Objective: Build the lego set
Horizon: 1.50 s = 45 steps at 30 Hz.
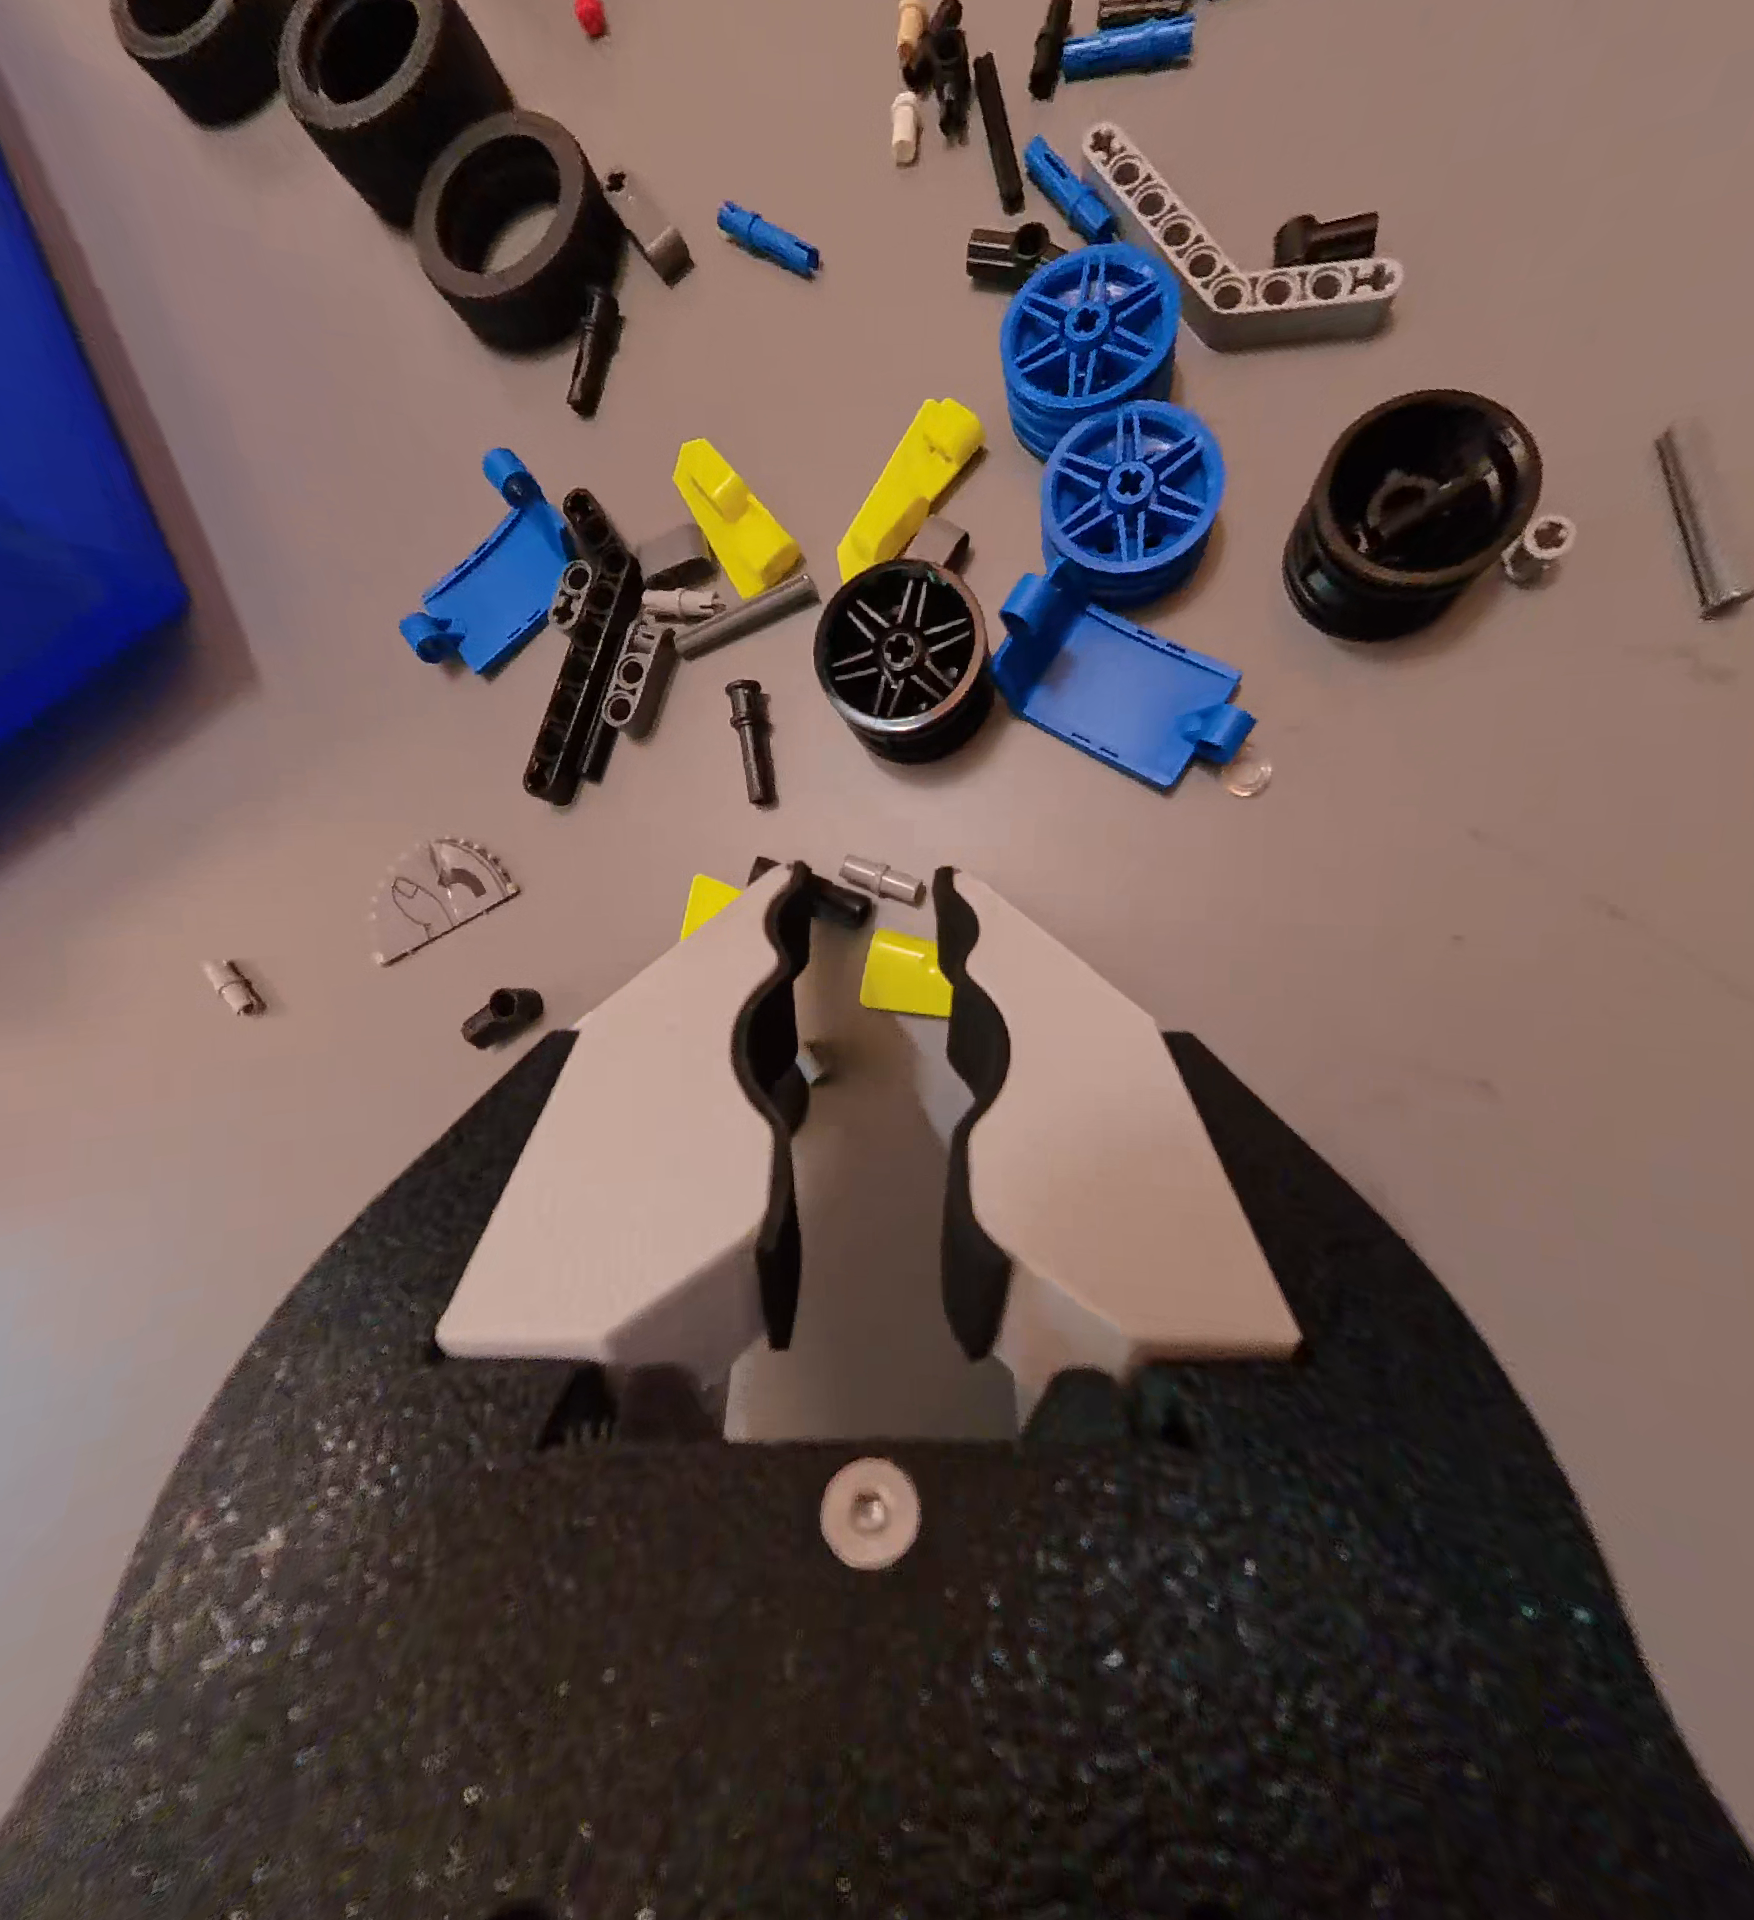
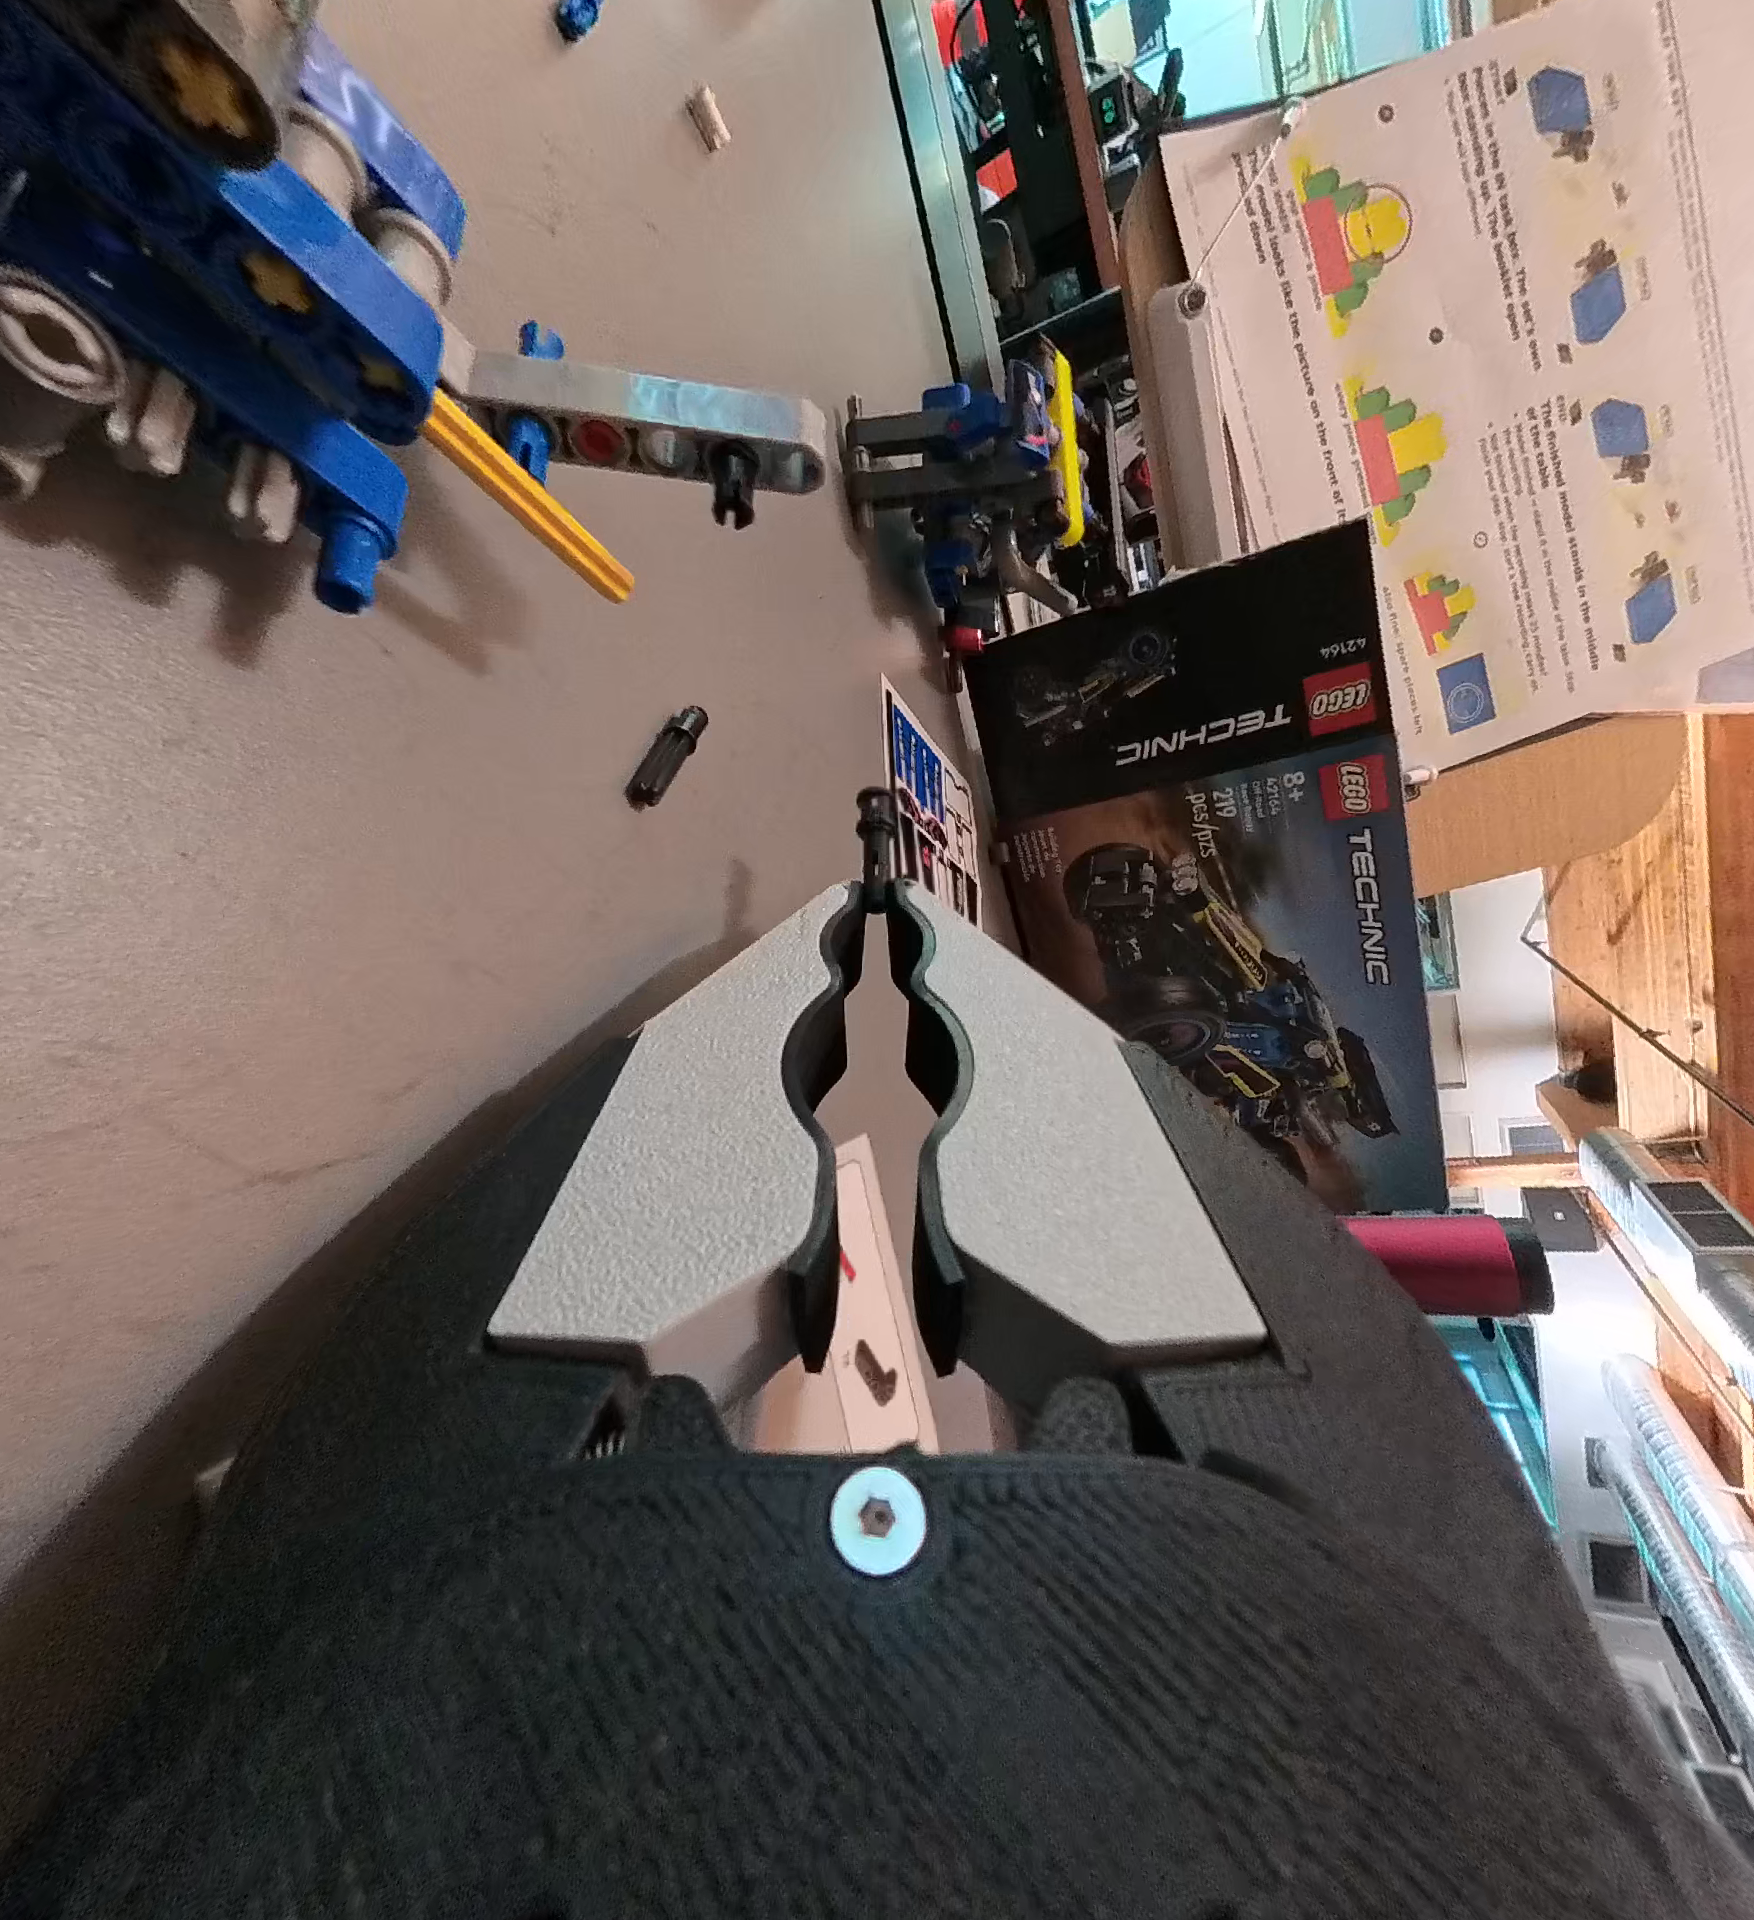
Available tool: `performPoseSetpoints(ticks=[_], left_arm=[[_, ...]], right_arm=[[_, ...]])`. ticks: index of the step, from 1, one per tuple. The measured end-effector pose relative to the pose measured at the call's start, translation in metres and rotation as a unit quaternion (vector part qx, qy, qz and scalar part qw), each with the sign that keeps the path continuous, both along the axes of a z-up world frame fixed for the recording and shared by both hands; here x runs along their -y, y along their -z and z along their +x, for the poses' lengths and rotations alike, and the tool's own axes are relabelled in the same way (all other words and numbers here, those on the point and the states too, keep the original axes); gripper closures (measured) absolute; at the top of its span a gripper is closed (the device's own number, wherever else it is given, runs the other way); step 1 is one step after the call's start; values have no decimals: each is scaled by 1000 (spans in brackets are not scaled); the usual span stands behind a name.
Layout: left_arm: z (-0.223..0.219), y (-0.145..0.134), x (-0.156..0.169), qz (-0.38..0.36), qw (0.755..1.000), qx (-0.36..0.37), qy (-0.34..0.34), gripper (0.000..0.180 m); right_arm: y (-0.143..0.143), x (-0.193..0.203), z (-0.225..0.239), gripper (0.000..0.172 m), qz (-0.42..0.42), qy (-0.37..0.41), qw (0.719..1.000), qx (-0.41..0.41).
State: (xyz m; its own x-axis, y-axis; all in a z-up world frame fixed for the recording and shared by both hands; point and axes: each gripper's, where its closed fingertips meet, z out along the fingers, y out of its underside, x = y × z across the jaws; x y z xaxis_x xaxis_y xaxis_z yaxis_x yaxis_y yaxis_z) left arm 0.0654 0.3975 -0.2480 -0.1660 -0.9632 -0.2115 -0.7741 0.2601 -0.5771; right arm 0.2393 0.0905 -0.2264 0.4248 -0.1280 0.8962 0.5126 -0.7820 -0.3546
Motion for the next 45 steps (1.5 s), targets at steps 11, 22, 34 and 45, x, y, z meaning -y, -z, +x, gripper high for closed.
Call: performPoseSetpoints(ticks=[11,22,34,45], left_arm=[[-3,2,16,-59,993,-5,-104,162],[3,5,2,-89,980,14,-177,168],[5,4,3,-70,985,4,-160,168],[8,3,17,-46,989,-1,-140,168]], right_arm=[[4,-13,-18,165,-17,-62,998,1],[-6,-14,-29,162,20,-88,996,-20],[-22,9,-46,168,36,-78,996,13],[-25,11,-49,170,72,-88,993,-19]])
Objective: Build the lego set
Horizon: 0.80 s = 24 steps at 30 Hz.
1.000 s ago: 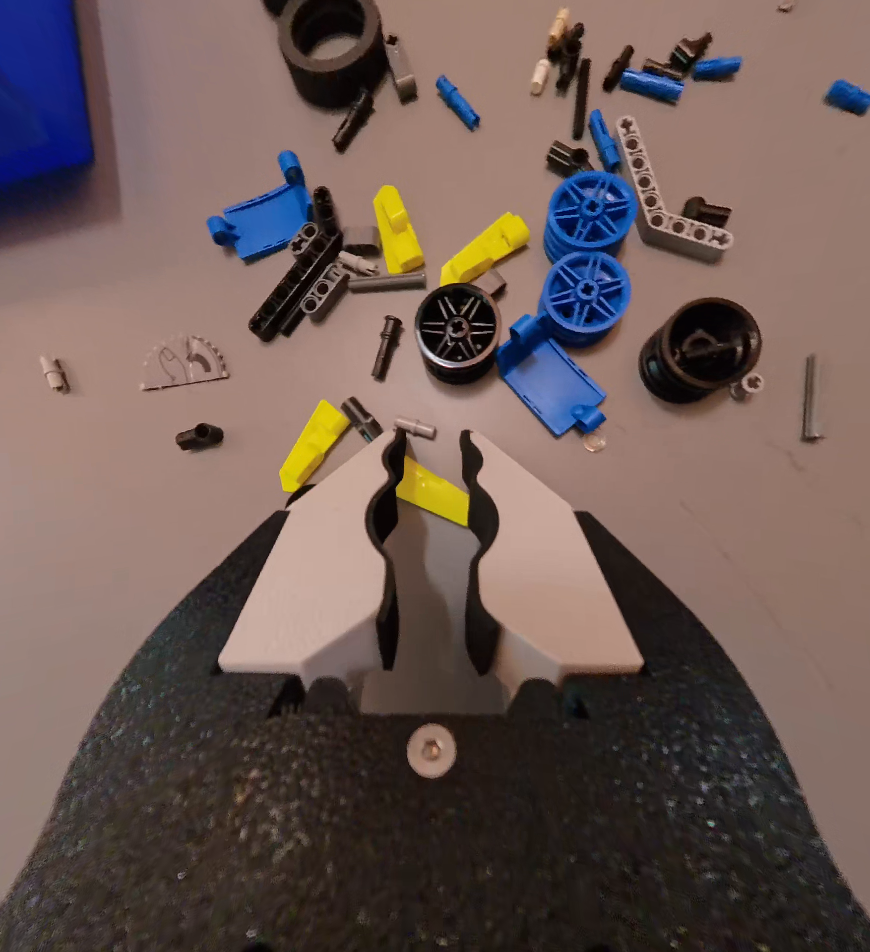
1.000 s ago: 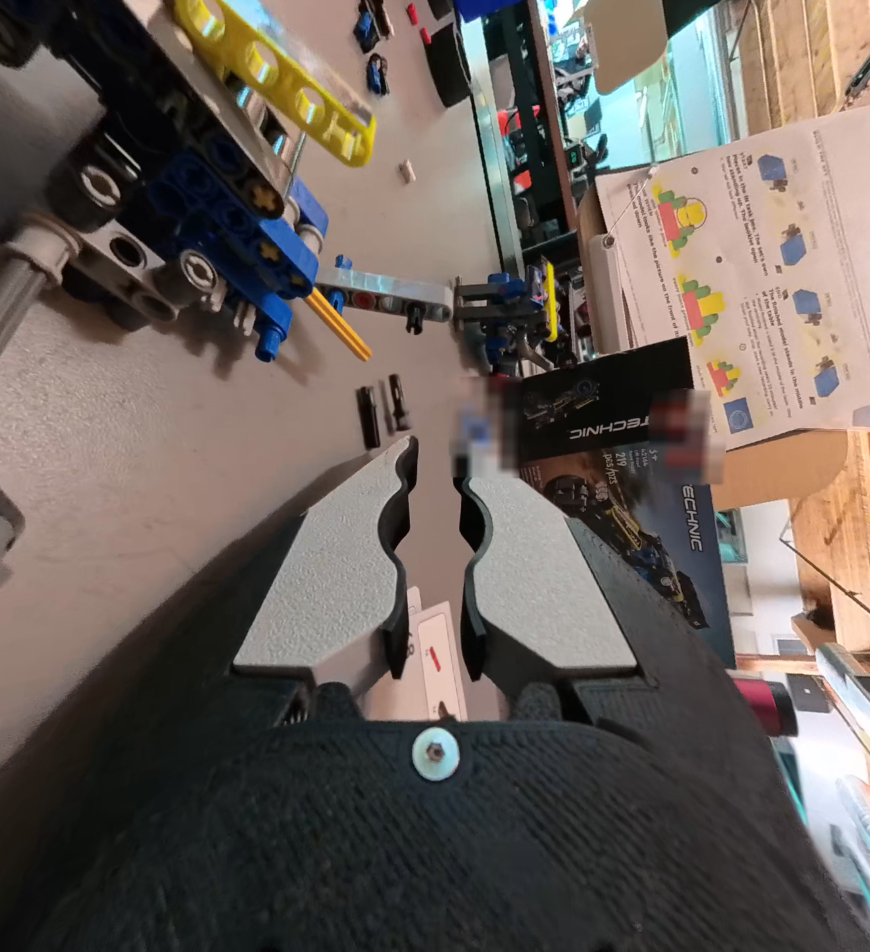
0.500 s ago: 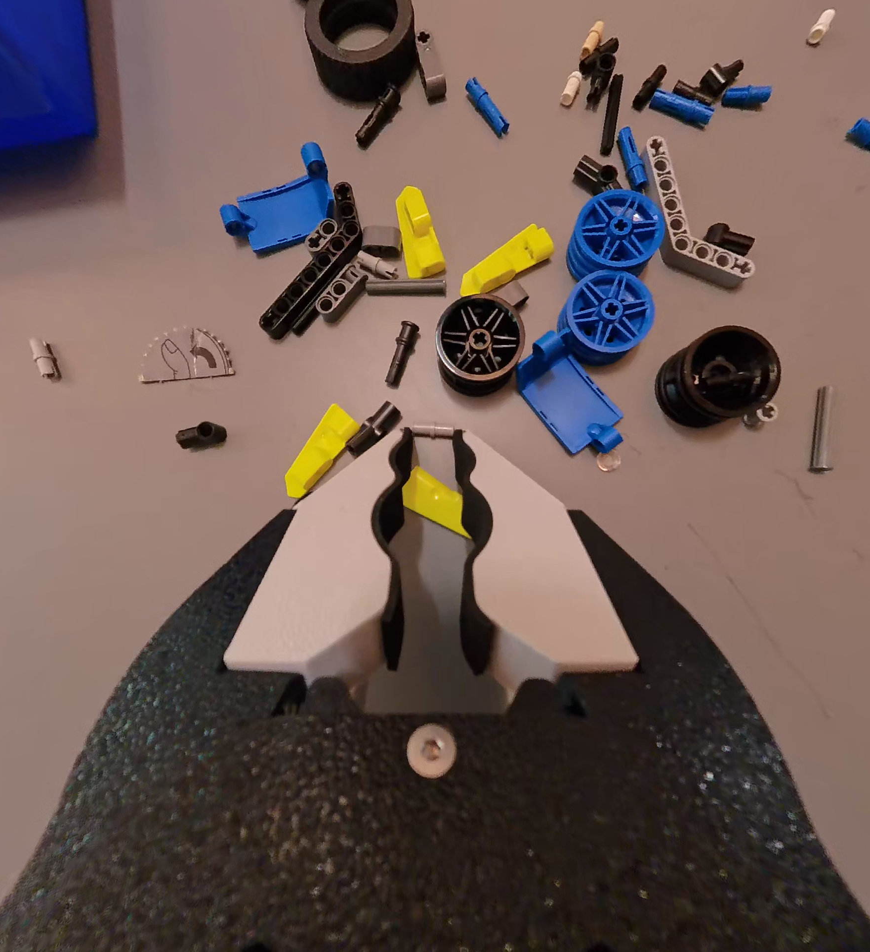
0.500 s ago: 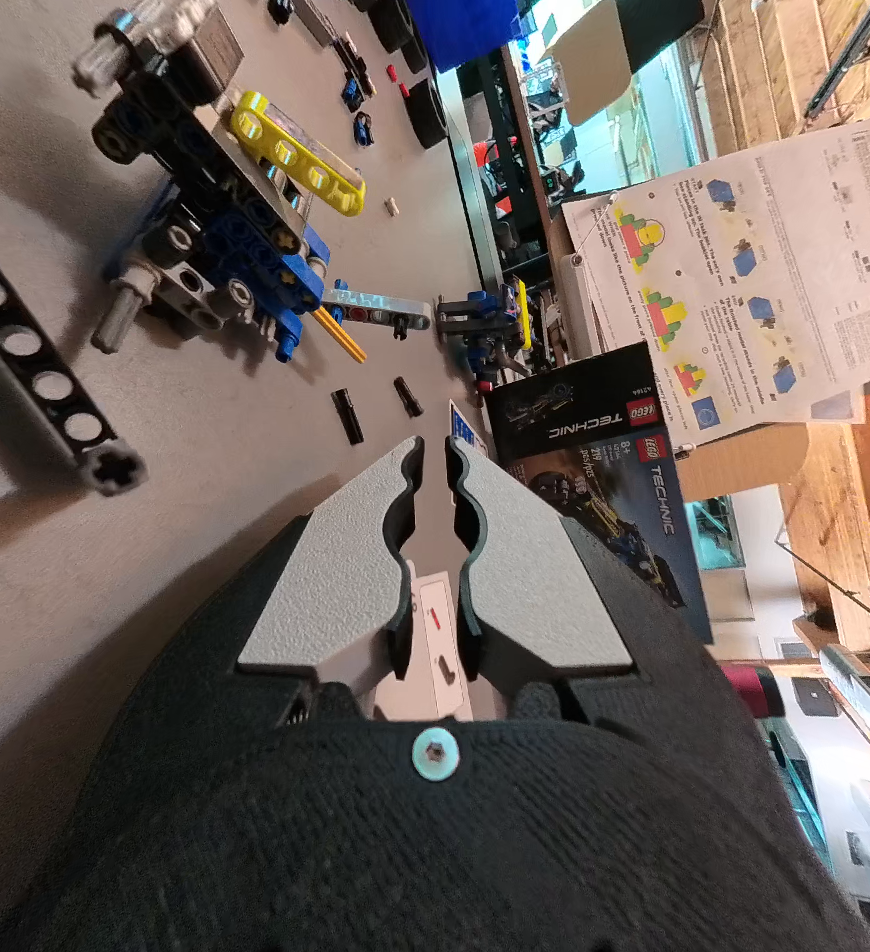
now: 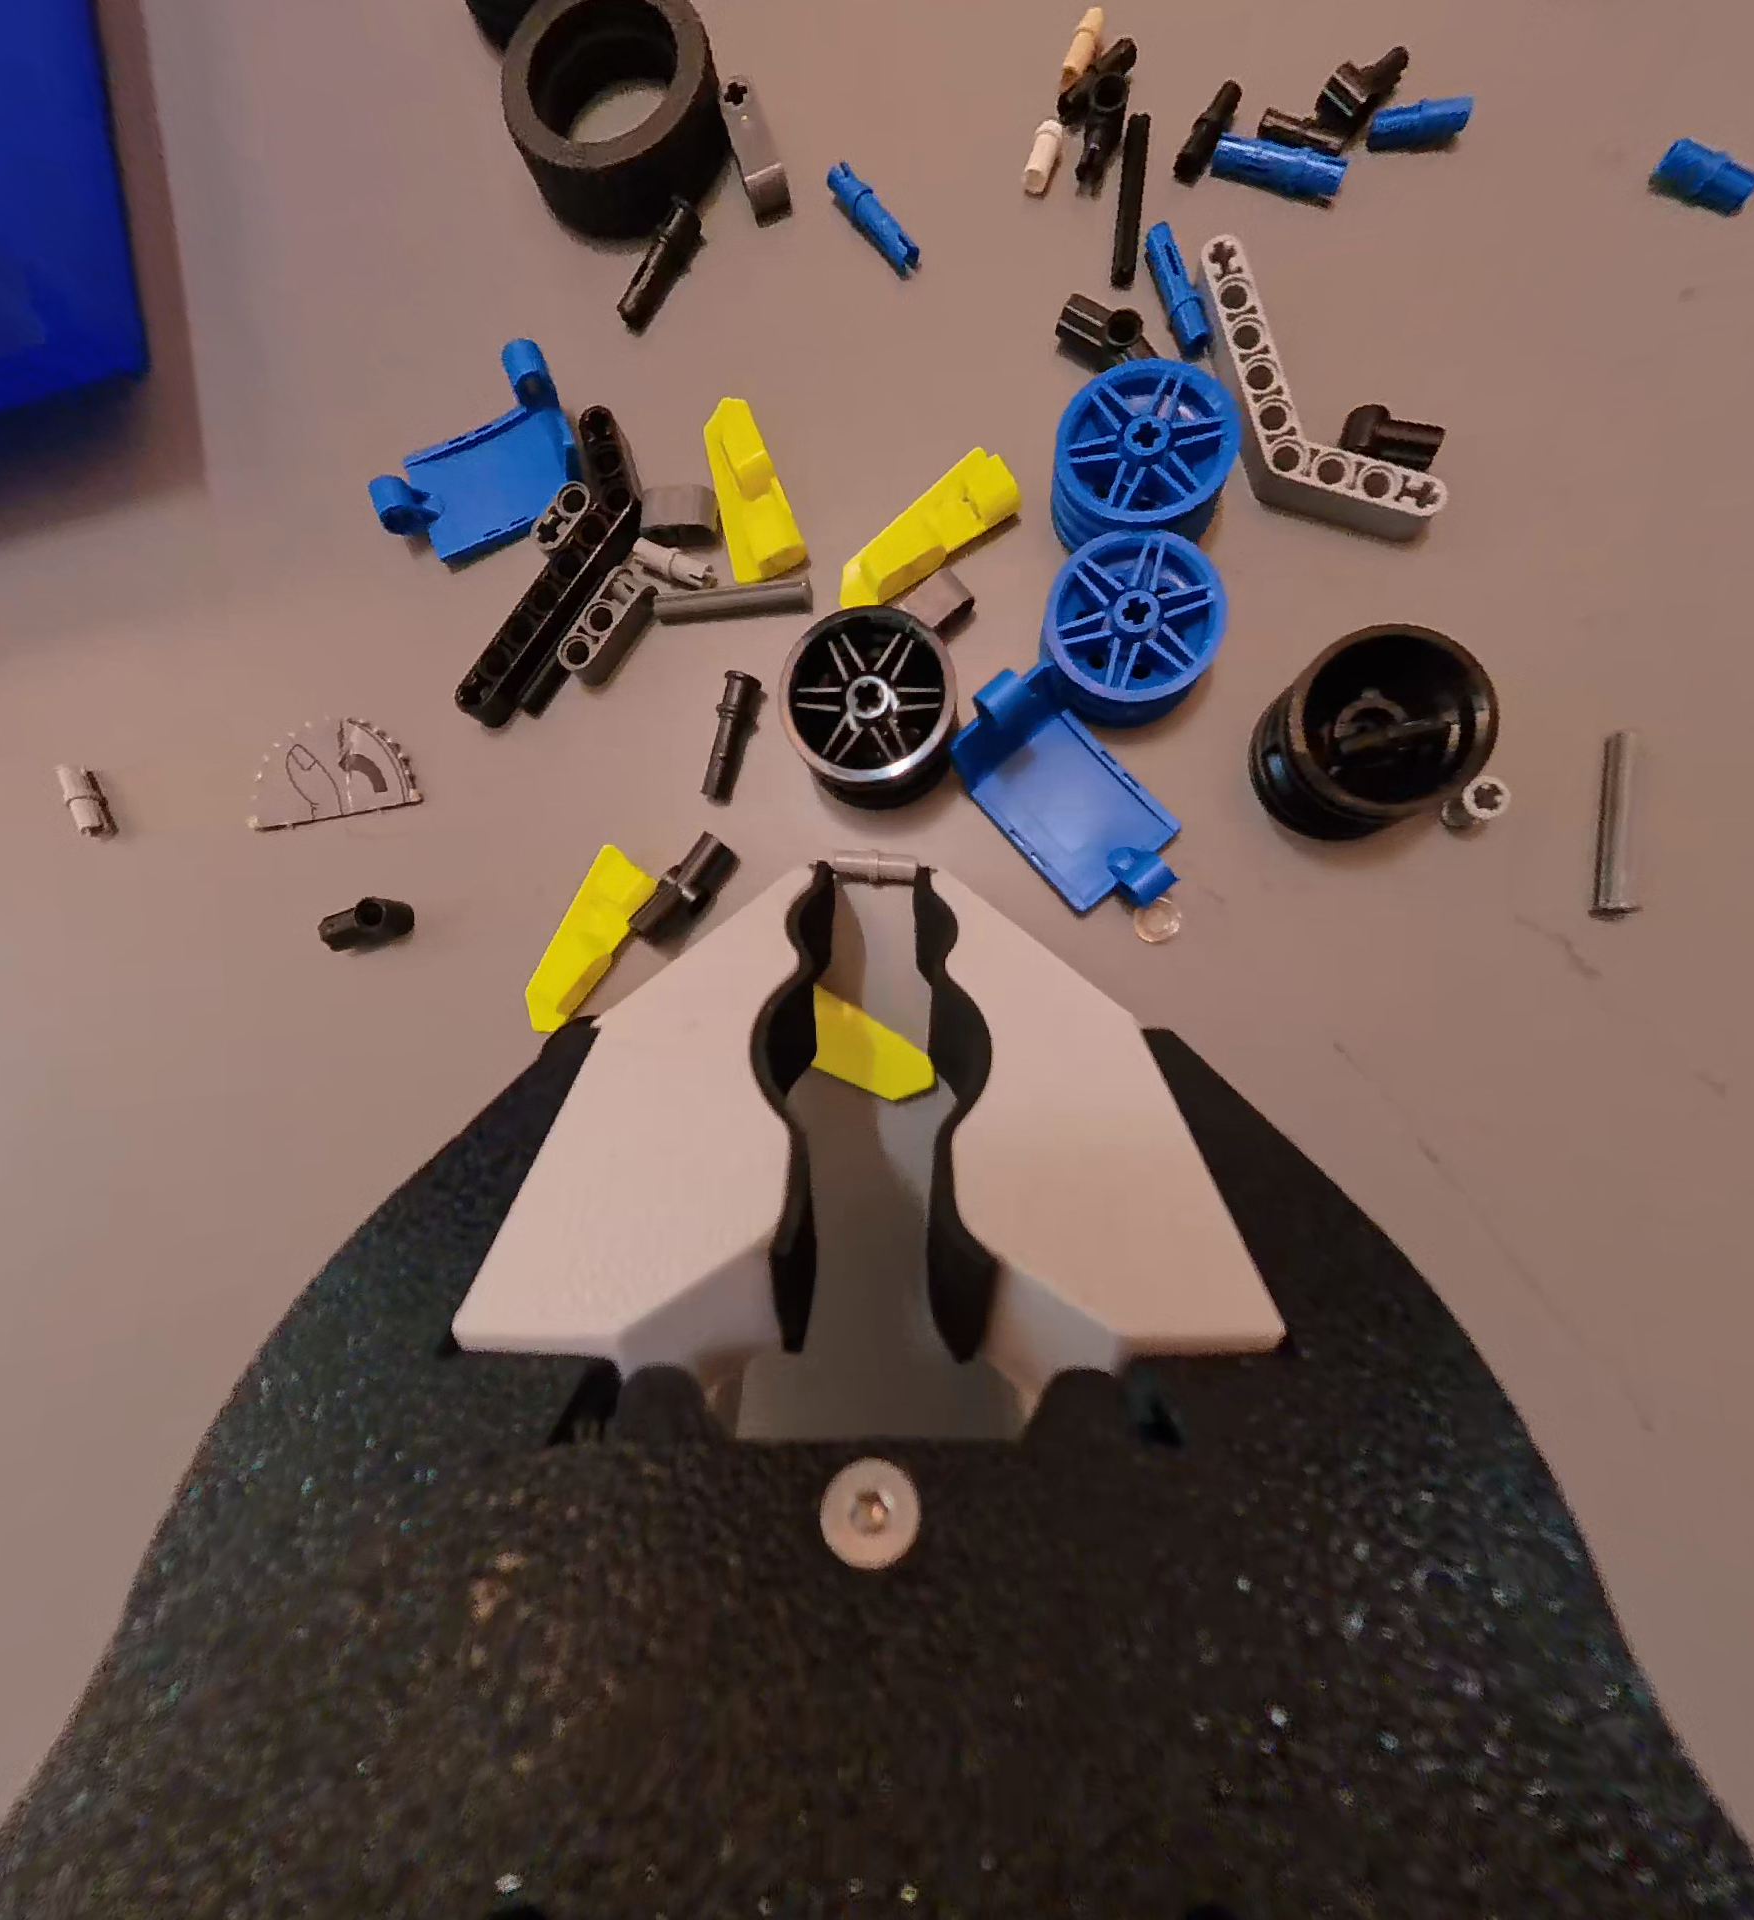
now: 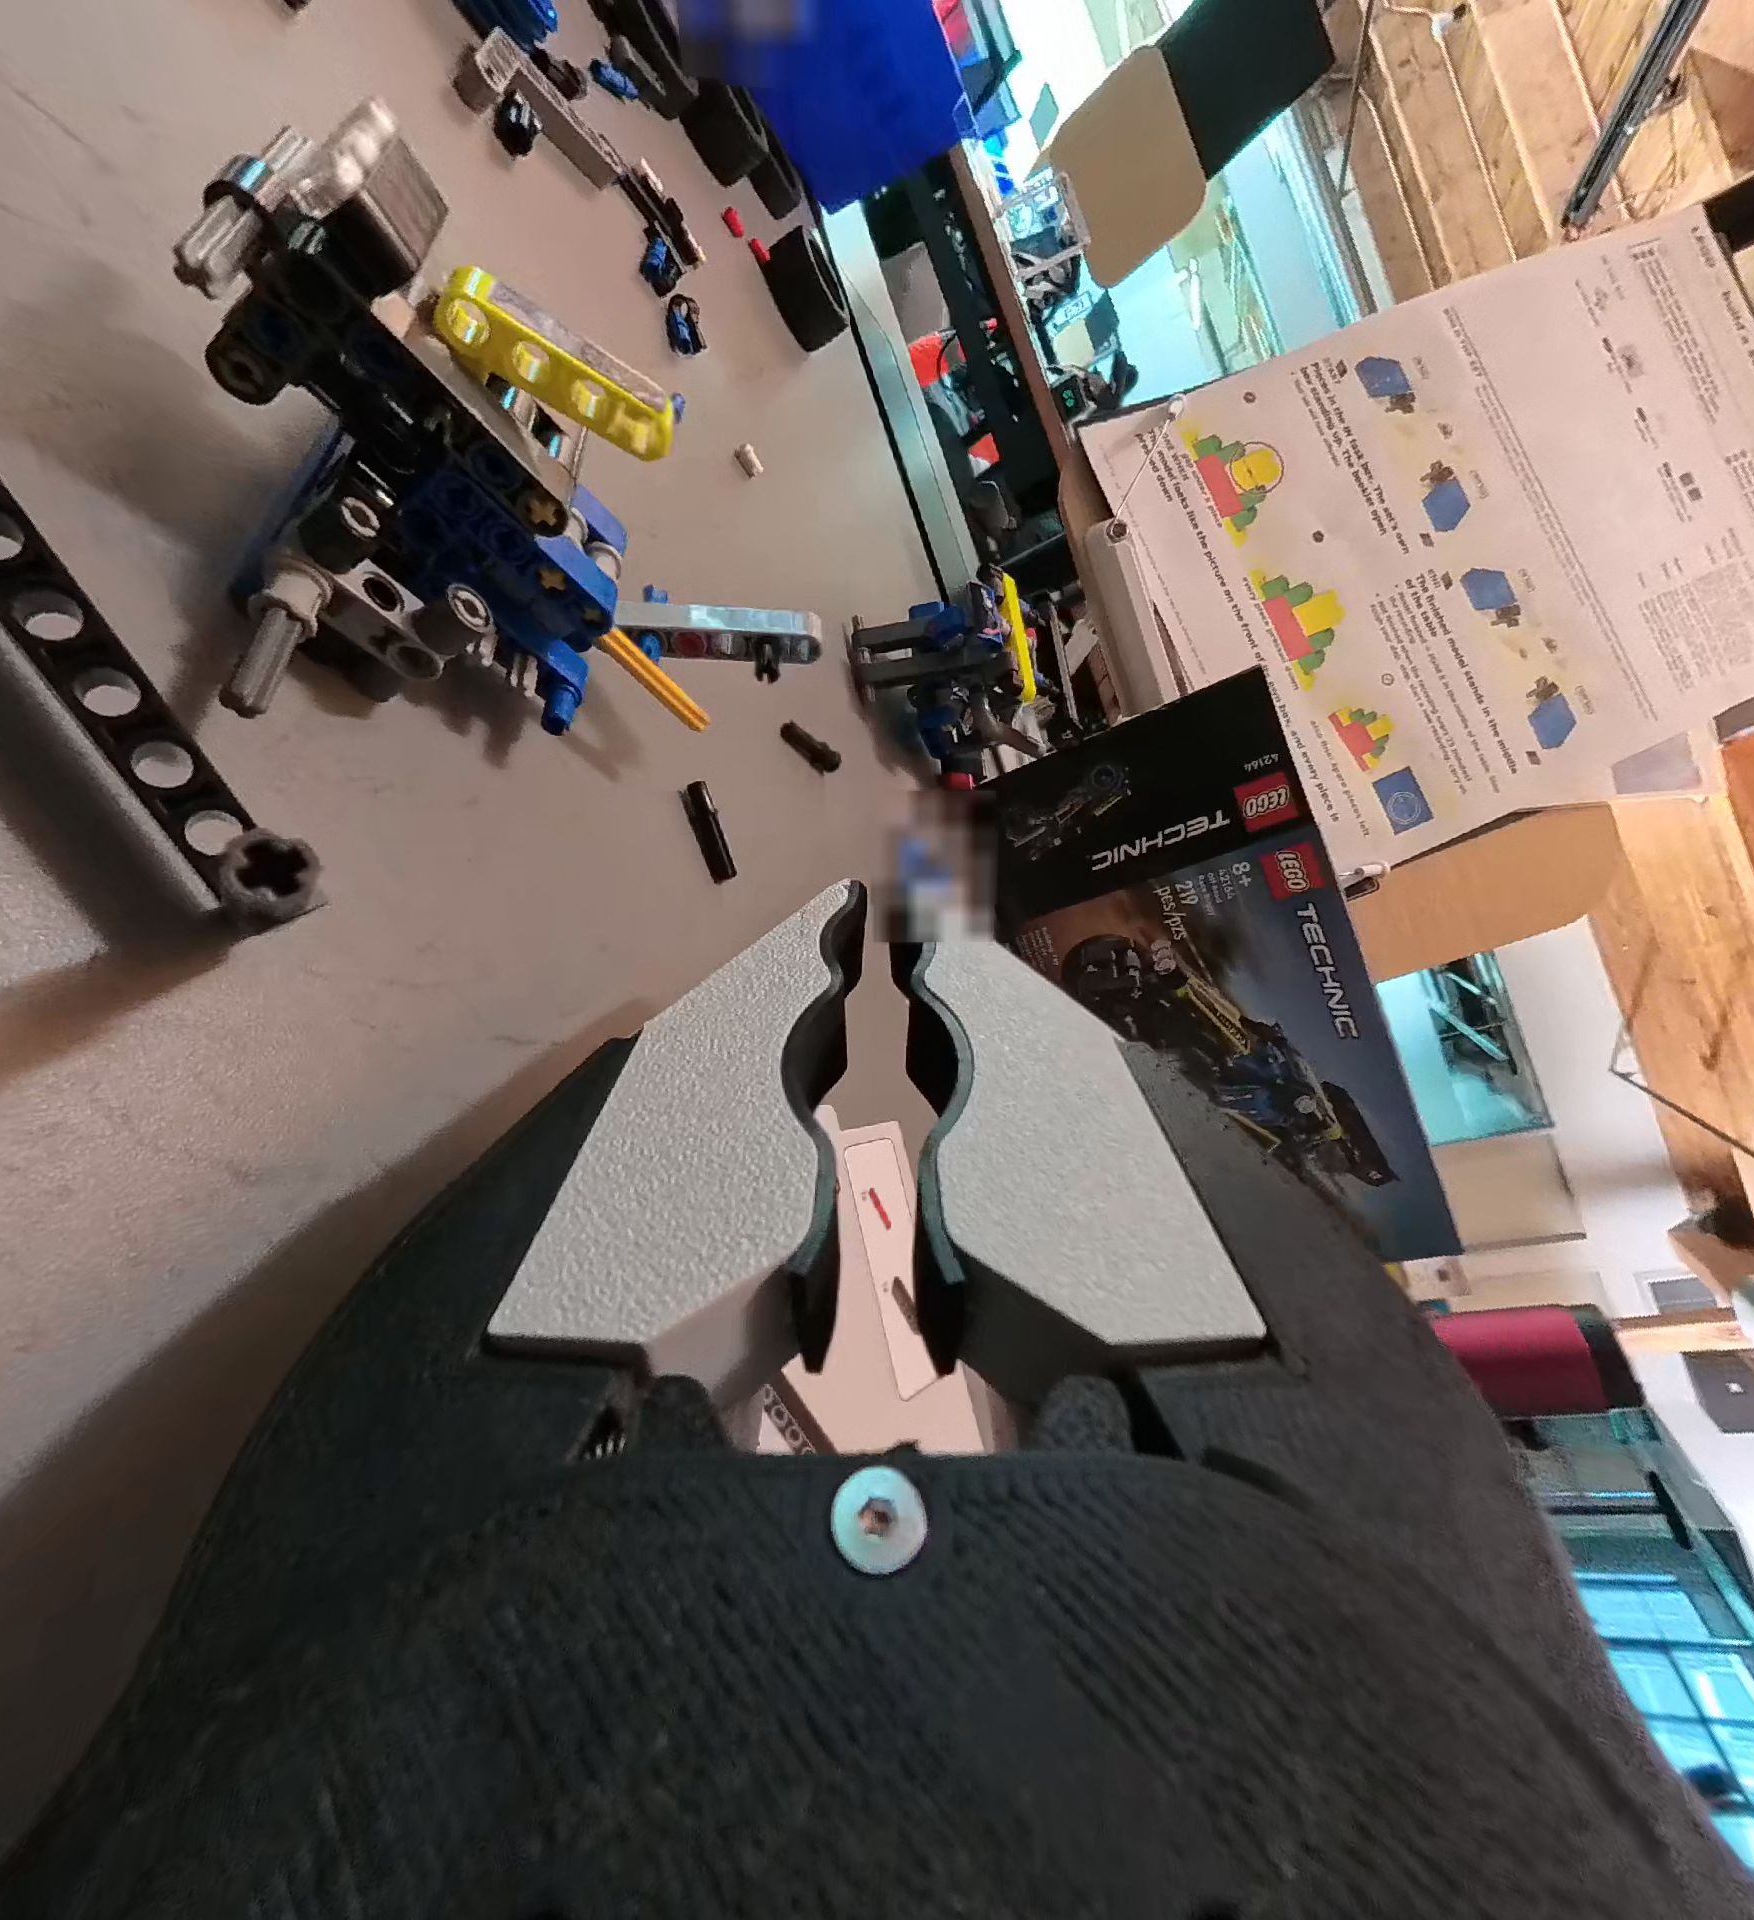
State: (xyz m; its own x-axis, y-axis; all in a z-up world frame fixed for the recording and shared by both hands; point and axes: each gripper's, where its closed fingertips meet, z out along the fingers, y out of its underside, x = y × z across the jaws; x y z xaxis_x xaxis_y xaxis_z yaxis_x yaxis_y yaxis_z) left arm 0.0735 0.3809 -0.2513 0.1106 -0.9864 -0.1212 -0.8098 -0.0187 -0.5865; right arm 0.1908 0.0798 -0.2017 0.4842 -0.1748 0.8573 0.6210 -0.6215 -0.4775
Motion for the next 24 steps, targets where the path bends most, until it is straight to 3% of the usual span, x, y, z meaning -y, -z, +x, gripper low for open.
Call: performPoseSetpoints(ticks=[5,11,15,19,24], left_arm=[[12,-11,22,8,999,21,39,168],[27,-19,92,-33,988,54,144,168],[29,-17,94,1,989,51,142,169],[34,-18,101,-13,987,62,148,168],[57,-41,119,-23,979,100,176,163]], right_arm=[[-2,3,4,170,22,3,999,-25],[1,4,5,171,13,7,999,-30],[4,4,6,171,9,10,999,-36],[7,5,8,170,4,16,999,-41],[9,7,12,171,5,26,998,-50]])
